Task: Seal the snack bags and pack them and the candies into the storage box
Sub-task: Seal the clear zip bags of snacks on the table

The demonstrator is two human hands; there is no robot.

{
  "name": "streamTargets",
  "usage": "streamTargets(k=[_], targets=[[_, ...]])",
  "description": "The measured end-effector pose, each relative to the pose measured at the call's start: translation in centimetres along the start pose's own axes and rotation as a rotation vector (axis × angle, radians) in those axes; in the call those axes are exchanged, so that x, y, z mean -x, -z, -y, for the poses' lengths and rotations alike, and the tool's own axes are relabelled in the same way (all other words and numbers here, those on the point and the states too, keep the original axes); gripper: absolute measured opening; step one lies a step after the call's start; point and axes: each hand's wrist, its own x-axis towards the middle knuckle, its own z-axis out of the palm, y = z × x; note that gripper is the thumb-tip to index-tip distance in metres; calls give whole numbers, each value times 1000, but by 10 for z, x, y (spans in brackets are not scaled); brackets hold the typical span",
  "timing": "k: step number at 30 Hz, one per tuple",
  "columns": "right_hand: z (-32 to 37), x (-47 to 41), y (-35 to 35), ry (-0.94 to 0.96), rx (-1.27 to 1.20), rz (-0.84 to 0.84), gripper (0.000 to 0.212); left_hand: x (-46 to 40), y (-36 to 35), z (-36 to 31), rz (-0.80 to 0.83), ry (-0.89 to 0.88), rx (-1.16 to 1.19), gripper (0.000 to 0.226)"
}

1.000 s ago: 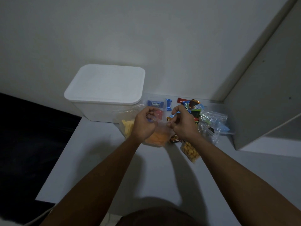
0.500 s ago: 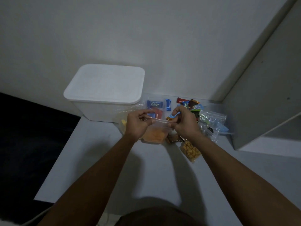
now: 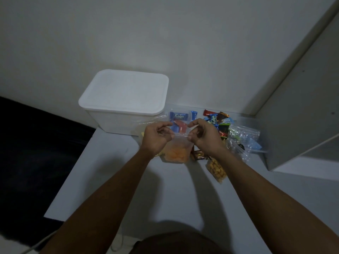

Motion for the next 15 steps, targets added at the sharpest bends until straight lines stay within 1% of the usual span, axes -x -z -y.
streamTargets(k=[2, 3, 6, 8, 10, 13, 14, 15], targets=[[4, 1, -4, 5, -34, 47, 44, 1, 1, 3, 11, -13, -1, 40], [4, 1, -7, 5, -44, 54, 42, 2, 1, 4, 10, -22, -12, 38], [3, 3, -15, 4, 16, 2, 28, 4, -6, 6, -10, -54, -46, 32], [2, 3, -17, -1, 73, -22, 35, 6, -9, 5, -20, -52, -80, 29], [2, 4, -16, -35, 58, -15, 39, 5, -8, 5, -8, -50, -89, 30], [2, 3, -12, -30, 9, -31, 37, 4, -2, 3, 36, -56, -93, 32], [3, 3, -11, -28, -14, -38, 36, 5, -1, 3, 30, -60, -120, 33], [4, 3, -10, -24, -38, -45, 35, 5, -1, 3, -12, -60, -153, 32]])
